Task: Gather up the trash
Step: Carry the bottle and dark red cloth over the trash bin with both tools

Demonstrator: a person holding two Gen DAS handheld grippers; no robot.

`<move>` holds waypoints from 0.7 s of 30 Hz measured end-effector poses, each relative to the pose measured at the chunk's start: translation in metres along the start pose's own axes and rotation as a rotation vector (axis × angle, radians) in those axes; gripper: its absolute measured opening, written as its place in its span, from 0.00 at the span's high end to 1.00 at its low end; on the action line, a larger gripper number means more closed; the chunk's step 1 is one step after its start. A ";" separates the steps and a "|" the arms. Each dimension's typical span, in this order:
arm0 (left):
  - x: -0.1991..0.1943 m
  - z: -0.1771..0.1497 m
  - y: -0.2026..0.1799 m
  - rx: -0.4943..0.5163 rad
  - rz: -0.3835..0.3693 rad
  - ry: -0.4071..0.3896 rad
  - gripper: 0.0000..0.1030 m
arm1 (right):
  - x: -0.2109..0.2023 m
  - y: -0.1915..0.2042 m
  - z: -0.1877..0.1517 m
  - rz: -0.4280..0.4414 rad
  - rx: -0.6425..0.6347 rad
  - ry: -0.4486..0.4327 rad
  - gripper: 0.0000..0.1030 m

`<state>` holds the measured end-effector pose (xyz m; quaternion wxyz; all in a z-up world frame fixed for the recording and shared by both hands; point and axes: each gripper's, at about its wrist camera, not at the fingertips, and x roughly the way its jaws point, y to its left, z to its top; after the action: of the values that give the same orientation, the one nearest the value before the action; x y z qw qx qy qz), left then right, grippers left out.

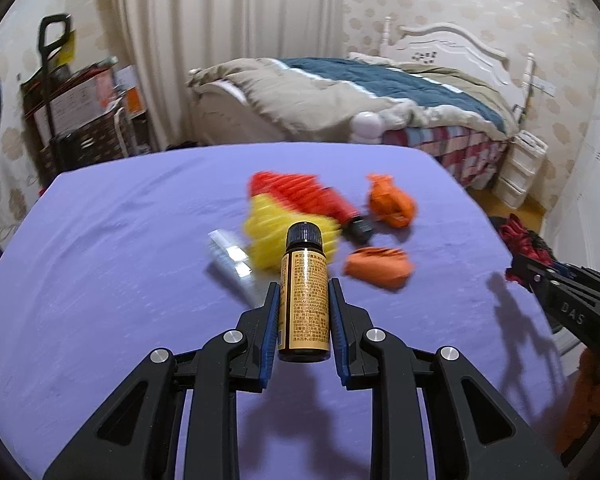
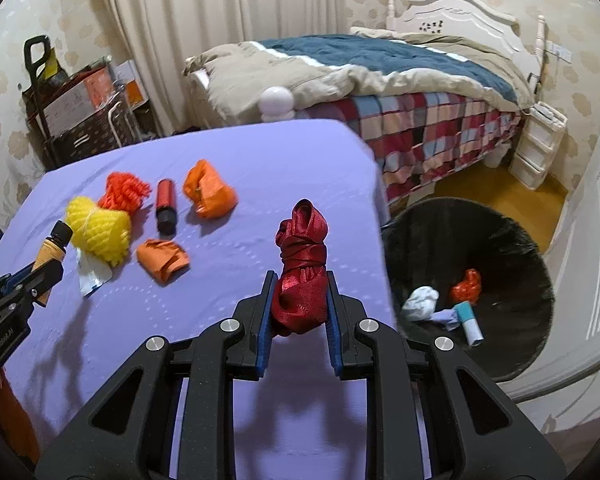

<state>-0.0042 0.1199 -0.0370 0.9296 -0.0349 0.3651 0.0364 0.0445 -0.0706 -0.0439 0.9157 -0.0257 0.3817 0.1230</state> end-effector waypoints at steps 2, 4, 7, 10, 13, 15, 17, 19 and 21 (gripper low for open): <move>0.002 0.004 -0.015 0.023 -0.023 -0.007 0.76 | -0.003 -0.010 0.002 -0.016 0.012 -0.011 0.79; 0.004 0.009 -0.030 0.046 -0.048 -0.015 0.76 | -0.006 -0.021 0.004 -0.035 0.028 -0.021 0.79; 0.009 0.016 -0.053 0.077 -0.089 -0.029 0.76 | -0.010 -0.038 0.005 -0.064 0.054 -0.032 0.79; 0.017 0.024 -0.081 0.116 -0.130 -0.037 0.76 | -0.011 -0.058 0.006 -0.097 0.083 -0.038 0.79; 0.023 0.030 -0.105 0.148 -0.161 -0.048 0.76 | -0.011 -0.081 0.007 -0.132 0.114 -0.044 0.79; 0.029 0.034 -0.124 0.177 -0.182 -0.055 0.76 | -0.010 -0.096 0.008 -0.152 0.134 -0.045 0.79; 0.036 0.037 -0.141 0.200 -0.201 -0.055 0.76 | -0.007 -0.111 0.008 -0.173 0.154 -0.043 0.79; 0.047 0.041 -0.160 0.225 -0.216 -0.045 0.76 | -0.003 -0.126 0.007 -0.192 0.173 -0.036 0.79; 0.053 0.042 -0.174 0.240 -0.231 -0.037 0.76 | 0.002 -0.138 0.005 -0.205 0.192 -0.027 0.79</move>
<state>0.0795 -0.0468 -0.0359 0.9316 0.0354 0.3434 -0.1138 0.0833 -0.2035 -0.0482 0.9268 0.0248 0.3747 -0.0077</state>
